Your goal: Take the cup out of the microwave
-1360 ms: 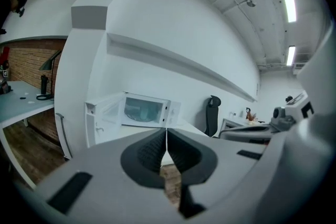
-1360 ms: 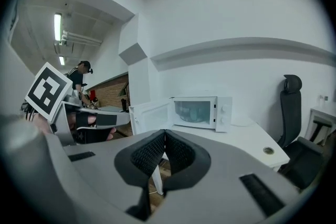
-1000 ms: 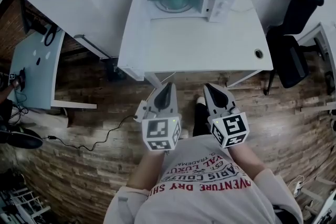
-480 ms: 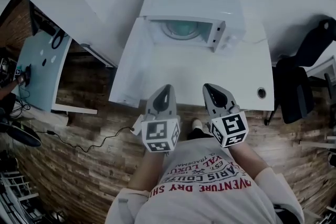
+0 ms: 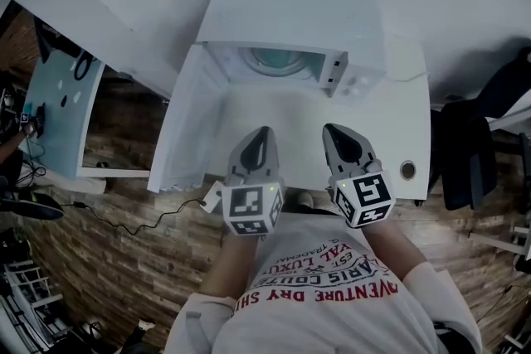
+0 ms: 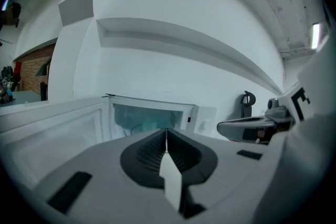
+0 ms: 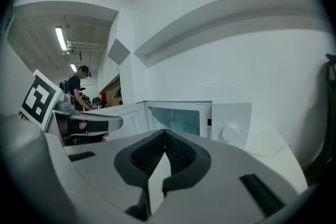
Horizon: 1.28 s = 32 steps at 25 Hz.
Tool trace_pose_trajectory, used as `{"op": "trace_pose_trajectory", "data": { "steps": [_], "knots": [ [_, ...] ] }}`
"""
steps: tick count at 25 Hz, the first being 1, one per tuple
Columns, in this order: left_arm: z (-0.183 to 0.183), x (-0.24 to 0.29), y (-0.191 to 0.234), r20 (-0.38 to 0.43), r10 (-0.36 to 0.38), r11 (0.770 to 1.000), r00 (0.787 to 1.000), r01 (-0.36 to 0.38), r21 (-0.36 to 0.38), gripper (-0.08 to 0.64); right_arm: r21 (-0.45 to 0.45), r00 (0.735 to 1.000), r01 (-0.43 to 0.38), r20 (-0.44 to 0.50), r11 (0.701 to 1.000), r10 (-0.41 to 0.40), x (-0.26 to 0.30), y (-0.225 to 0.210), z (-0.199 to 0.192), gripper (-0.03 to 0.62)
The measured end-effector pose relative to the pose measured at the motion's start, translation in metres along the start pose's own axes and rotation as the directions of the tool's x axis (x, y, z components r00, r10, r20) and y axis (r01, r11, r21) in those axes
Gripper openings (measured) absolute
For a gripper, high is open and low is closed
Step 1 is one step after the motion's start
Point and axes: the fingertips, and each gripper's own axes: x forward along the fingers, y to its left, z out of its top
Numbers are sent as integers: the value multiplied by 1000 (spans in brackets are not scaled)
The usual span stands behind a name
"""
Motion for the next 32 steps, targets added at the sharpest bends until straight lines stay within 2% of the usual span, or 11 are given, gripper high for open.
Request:
{"op": "trace_pose_trajectory", "data": {
  "steps": [4,18,21,24,27,30,32],
  "knots": [
    [-5,27,6,-26,-8,999,1000,10,48,8,6,1000,12,-20,1000,-12,23,-13,-1,12],
    [-35,148,38,-108,-148,989,983,149,0,11,67,986,135,-105,989,-128,105,-61,-13,12],
    [-41,171,39,-117,-186,983,976,186,-7,90,75,983,149,-121,986,-139,117,-67,-18,12],
    [-48,189,43,-125,-196,980,973,197,-10,136,92,980,157,-138,983,-144,124,-70,-22,12],
    [-55,208,51,-122,-169,985,978,172,16,230,97,977,161,-156,982,-145,132,-72,-29,12],
    [-55,225,62,-109,-132,990,985,137,39,359,97,973,168,-175,981,-150,137,-73,-35,12],
    [-51,233,66,-92,-127,990,988,131,41,398,91,969,175,-190,980,-155,140,-72,-39,12]
  ]
}}
